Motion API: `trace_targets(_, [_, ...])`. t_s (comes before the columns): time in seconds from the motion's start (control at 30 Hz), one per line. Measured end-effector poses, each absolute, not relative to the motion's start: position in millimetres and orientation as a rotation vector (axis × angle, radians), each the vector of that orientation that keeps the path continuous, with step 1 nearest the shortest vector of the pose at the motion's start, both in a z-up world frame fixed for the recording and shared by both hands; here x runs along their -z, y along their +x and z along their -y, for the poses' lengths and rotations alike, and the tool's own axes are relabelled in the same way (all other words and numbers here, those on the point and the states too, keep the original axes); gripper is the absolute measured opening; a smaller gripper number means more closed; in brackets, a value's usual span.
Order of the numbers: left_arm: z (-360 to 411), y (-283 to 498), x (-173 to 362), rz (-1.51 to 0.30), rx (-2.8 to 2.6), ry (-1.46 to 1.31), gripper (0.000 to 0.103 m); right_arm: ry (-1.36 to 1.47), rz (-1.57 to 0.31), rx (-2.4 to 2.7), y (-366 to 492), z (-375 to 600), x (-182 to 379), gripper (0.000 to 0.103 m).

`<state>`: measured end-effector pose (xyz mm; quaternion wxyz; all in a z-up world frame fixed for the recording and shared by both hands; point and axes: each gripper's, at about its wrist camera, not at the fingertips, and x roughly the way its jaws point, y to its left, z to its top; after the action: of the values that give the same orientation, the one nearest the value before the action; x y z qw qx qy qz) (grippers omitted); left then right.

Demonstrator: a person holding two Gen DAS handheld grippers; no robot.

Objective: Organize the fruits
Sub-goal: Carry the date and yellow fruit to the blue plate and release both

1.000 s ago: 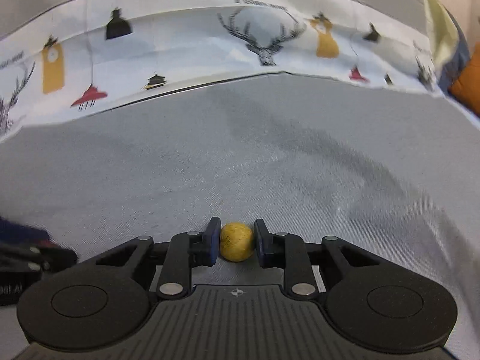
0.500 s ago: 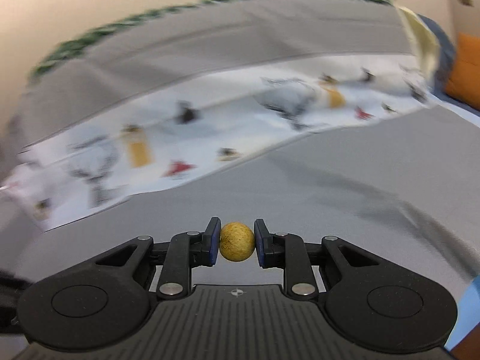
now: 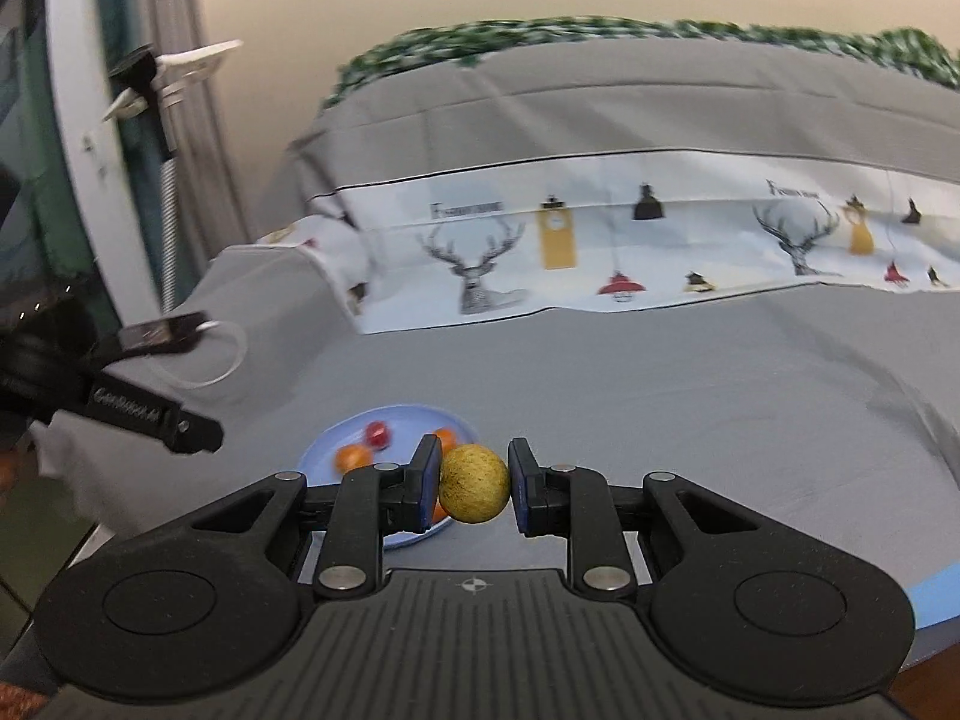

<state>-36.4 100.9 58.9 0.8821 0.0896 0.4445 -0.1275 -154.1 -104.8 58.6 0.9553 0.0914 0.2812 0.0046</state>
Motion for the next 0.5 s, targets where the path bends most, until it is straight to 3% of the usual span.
trace_targets(0.5, [-126.4,-80.9,-62.9,-0.89,0.344,0.094,0.035,0.078,-0.558,-0.021,-177.0,60.8,-72.8,0.025])
